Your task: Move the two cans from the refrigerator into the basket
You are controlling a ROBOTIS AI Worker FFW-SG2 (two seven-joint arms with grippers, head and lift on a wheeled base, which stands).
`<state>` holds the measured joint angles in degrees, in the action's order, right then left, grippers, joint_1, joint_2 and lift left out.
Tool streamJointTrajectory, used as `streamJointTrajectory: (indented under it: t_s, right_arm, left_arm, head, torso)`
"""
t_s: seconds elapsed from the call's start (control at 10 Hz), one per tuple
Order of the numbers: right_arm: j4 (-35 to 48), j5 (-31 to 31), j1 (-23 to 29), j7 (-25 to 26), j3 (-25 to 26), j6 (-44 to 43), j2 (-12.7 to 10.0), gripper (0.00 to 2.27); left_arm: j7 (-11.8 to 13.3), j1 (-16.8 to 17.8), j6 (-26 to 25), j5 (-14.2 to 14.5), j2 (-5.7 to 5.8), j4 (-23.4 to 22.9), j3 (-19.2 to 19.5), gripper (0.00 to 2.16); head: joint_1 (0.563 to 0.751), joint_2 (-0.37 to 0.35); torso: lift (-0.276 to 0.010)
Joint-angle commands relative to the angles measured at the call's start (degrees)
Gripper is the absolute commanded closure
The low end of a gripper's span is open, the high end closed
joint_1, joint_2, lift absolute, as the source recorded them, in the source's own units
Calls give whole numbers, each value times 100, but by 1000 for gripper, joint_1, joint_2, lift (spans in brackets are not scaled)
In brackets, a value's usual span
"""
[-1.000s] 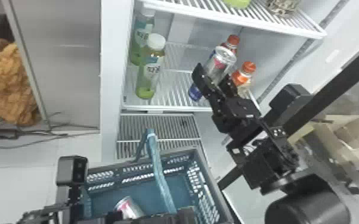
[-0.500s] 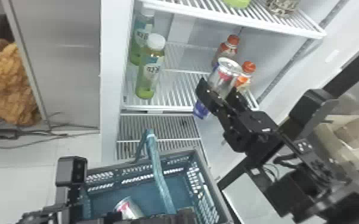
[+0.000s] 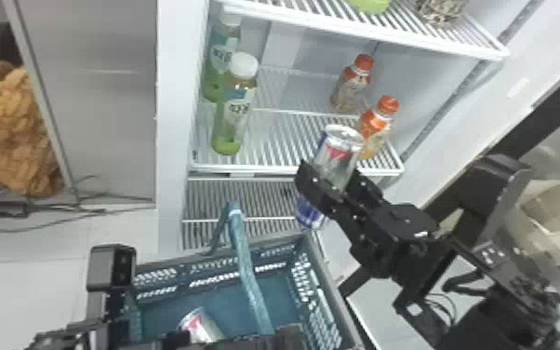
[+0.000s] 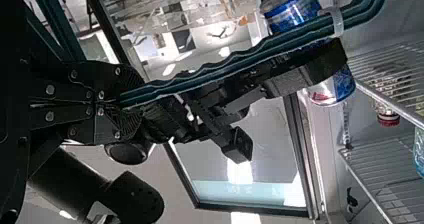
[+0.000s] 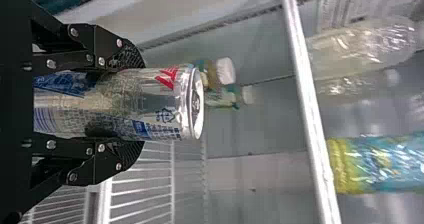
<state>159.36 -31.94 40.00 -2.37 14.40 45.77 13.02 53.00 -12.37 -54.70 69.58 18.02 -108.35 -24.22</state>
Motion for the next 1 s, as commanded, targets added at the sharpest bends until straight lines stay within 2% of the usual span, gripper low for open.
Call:
streamJointTrajectory:
  t_s: [0.0,0.9]
  right_arm:
    - [116,-17,92,0,11,204,-1,943]
    - [496,-177,402,-26,45,1315,-72,943]
  left_arm:
    - [0,0,0,0,0,0,0,1161]
    - [0,-14,0,0,0,0,0,1161]
  head:
    - [695,-350]
    - [695,-350]
  torso:
    - [-276]
    - [-276]
